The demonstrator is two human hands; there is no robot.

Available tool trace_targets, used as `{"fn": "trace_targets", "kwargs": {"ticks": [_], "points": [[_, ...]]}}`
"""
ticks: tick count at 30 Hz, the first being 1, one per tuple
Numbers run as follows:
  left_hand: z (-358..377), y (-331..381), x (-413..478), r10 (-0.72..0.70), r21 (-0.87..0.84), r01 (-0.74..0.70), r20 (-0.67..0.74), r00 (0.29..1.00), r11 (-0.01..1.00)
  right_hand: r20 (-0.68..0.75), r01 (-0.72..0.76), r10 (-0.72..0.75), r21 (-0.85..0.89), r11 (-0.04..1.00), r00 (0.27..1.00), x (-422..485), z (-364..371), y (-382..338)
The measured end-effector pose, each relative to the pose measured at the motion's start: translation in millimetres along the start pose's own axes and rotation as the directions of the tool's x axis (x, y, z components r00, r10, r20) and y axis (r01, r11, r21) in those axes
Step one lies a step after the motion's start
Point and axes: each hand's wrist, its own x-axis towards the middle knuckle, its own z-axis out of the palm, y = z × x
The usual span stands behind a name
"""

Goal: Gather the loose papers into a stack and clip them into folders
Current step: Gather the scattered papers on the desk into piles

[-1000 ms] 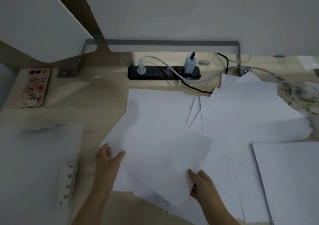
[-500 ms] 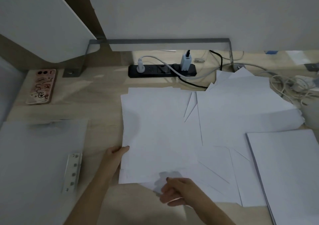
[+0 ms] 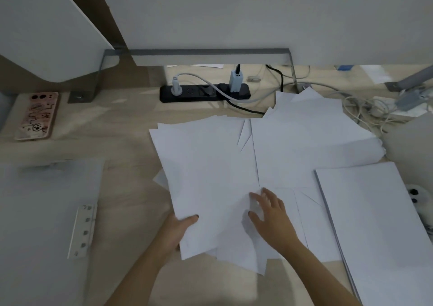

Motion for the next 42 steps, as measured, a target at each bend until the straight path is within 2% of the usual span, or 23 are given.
{"fn": "trace_targets", "kwargs": {"ticks": [2, 4, 7, 12, 15, 19, 21, 23, 26, 29, 31, 33, 35, 38, 40, 42], "points": [[0, -3, 3, 0.043, 0.013, -0.042, -0.065, 0.997, 0.999, -0.002, 0.015, -0.015, 0.001, 1.000, 1.000, -2, 4, 3], [-4, -3, 3, 0.100, 0.063, -0.092, -0.139, 0.985, 0.994, -0.021, 0.017, -0.016, 0.079, 0.997, 1.000, -4, 5, 4], [-18, 1, -1, 0.177, 0.127, -0.147, -0.267, 0.947, 0.981, -0.033, 0.045, -0.041, 0.134, 0.990, 0.999, -4, 5, 2], [-61, 9, -16, 0.208, 0.095, -0.184, -0.441, 0.873, 0.978, -0.137, 0.002, 0.026, 0.205, 0.979, 0.990, -6, 5, -1], [-92, 11, -27, 0.217, 0.065, -0.214, -0.498, 0.839, 0.975, -0.045, 0.052, -0.046, 0.151, 0.987, 0.998, -11, 0, -1], [-115, 8, -41, 0.197, -0.022, -0.241, -0.505, 0.840, 0.970, 0.164, 0.196, -0.168, -0.170, 0.966, 0.972, -19, 6, -13], [-119, 3, -45, 0.180, -0.056, -0.240, -0.507, 0.843, 0.969, 0.143, 0.257, -0.224, -0.288, 0.922, 0.964, -21, 20, -16], [-121, -4, -46, 0.155, -0.083, -0.228, -0.512, 0.845, 0.970, 0.045, 0.233, -0.232, -0.343, 0.910, 0.972, -21, 29, -16], [-127, -16, -48, 0.112, -0.108, -0.193, -0.510, 0.853, 0.975, -0.017, 0.189, -0.204, -0.311, 0.932, 0.979, -20, 32, -10], [-128, -28, -49, 0.074, -0.123, -0.151, -0.480, 0.874, 0.981, -0.127, 0.124, -0.149, -0.186, 0.975, 0.981, -19, 19, -13], [-123, -32, -48, 0.033, -0.166, -0.118, -0.445, 0.895, 0.979, -0.165, 0.038, -0.031, 0.040, 0.998, 0.986, -18, 4, -21], [-115, -34, -47, -0.009, -0.241, -0.092, -0.390, 0.921, 0.966, -0.228, 0.033, 0.030, 0.268, 0.963, 0.973, -20, -15, -38], [-106, -34, -46, -0.018, -0.294, -0.079, -0.313, 0.950, 0.953, -0.282, 0.144, -0.038, 0.366, 0.919, 0.959, -27, -27, -57], [-95, -32, -46, 0.014, -0.340, -0.096, -0.237, 0.972, 0.935, -0.272, 0.349, -0.266, 0.331, 0.877, 0.925, -38, -23, -77], [-89, -33, -47, 0.071, -0.312, -0.146, -0.239, 0.968, 0.939, -0.138, 0.434, -0.411, 0.259, 0.863, 0.901, -45, -9, -85], [-83, -34, -48, 0.107, -0.289, -0.185, -0.267, 0.958, 0.939, 0.021, 0.475, -0.487, 0.192, 0.859, 0.873, -51, 10, -90]]}}
